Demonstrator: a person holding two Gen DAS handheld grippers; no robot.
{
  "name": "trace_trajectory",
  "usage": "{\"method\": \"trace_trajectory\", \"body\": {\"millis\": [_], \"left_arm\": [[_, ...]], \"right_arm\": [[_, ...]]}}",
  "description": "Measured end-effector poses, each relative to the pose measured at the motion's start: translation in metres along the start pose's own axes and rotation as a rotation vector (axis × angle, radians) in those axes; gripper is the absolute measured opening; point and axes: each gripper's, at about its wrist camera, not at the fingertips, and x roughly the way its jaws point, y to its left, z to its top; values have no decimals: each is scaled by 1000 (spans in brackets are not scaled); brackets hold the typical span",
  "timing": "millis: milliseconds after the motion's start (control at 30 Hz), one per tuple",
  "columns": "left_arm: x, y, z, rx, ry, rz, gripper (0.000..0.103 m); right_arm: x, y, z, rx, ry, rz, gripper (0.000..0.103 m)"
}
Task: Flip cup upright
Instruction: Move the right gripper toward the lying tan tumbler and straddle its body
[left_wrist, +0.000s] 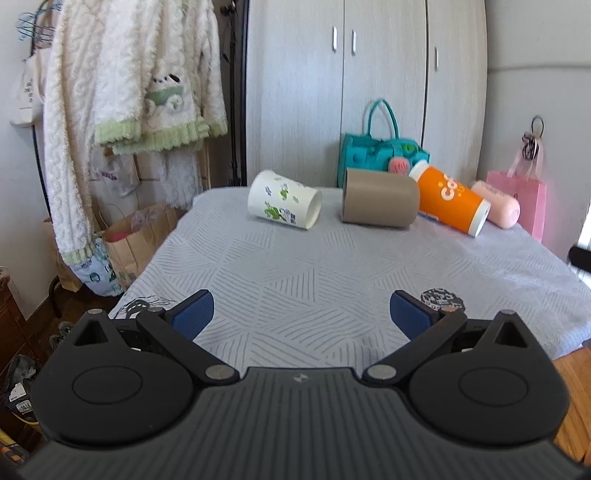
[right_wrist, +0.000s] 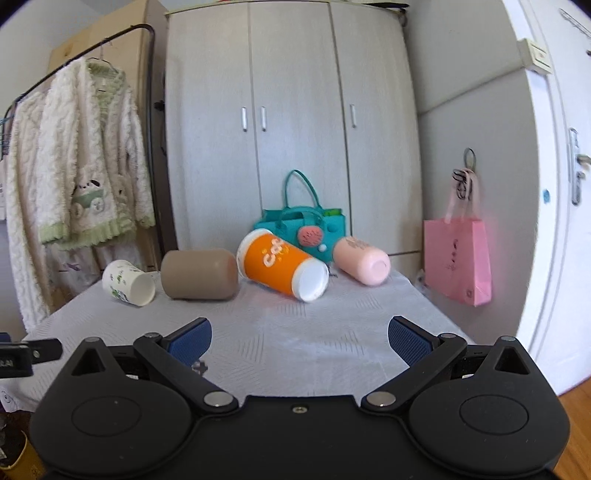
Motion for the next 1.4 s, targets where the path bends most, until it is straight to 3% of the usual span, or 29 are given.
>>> {"method": "trace_trajectory", "body": {"millis": [333, 533, 933, 1200, 1400], "left_arm": [[32, -2, 43, 71, 97, -58, 103], [46, -8, 64, 79, 114, -92, 103], [87, -5, 90, 28, 154, -148, 103], [121, 8, 94, -101, 176, -202, 103], [148, 13, 95, -156, 210, -216, 103]], "right_arm": [[21, -11, 51, -122, 98, 365, 103], [43, 8, 77, -312, 211, 492, 103], [90, 61, 94, -617, 259, 597, 97], [129, 89, 101, -790, 268, 581, 97], [173, 105, 100, -877, 361, 572, 92]]}}
